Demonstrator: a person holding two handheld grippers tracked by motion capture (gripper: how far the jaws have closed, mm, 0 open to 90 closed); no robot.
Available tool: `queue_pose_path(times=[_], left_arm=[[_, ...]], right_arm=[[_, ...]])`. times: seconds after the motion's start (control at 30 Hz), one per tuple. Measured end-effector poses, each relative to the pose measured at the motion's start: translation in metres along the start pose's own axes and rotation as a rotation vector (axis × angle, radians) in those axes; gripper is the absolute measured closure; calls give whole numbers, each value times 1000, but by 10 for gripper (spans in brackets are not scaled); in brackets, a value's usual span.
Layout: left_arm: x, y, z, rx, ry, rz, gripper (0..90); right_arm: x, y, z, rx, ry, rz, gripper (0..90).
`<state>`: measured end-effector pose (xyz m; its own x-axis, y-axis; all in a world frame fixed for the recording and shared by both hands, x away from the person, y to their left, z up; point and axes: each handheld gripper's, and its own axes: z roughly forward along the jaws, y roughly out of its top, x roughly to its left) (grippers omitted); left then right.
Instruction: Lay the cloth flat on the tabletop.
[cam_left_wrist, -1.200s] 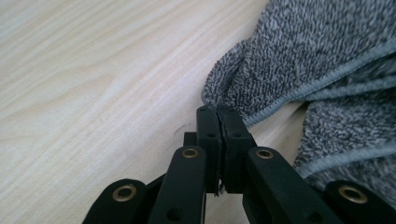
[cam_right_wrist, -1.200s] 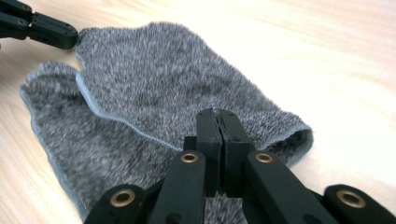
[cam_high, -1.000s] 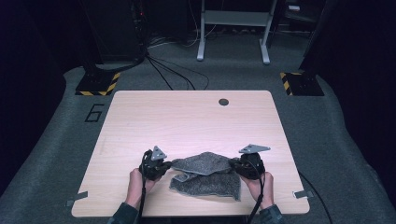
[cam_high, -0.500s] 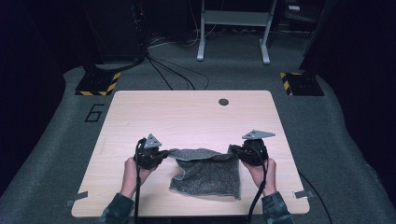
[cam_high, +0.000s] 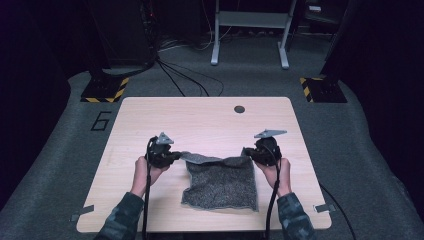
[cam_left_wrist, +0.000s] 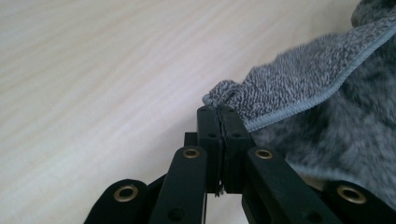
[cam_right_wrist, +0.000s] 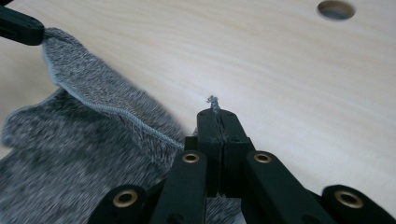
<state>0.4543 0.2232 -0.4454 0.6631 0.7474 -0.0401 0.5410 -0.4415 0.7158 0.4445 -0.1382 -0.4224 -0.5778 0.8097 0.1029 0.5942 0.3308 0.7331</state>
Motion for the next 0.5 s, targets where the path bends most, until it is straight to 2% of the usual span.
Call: queue_pose_path(times=[0.07, 0.1, 0.13, 0.2, 0.3, 0.37, 0.4, 0.43, 0.5], left_arm=[[13, 15, 0, -14, 7, -8, 890], [19, 25, 0, -21, 15, -11, 890], [26, 35, -2, -30, 28, -11, 891], [37, 57, -8, -50, 61, -11, 891], [50, 94, -28, -95, 113, 6, 892], [50, 118, -51, -160, 142, 15, 892], [48, 125, -61, -178, 155, 31, 892], [42, 133, -77, -215, 163, 51, 892], [28, 135, -99, -255, 176, 96, 892]], right_arm=[[-7, 18, 5, -8, -12, -24, 895], [-9, 29, 6, 1, -16, -13, 895], [-14, 40, 8, -7, -27, -36, 895], [-21, 63, 9, -29, -42, -34, 896], [-31, 100, 2, -78, -69, -30, 897], [-32, 122, -11, -128, -85, -42, 897], [-30, 131, -20, -160, -92, -46, 896], [-28, 137, -28, -182, -96, -50, 896], [-20, 143, -52, -253, -99, -71, 896]])
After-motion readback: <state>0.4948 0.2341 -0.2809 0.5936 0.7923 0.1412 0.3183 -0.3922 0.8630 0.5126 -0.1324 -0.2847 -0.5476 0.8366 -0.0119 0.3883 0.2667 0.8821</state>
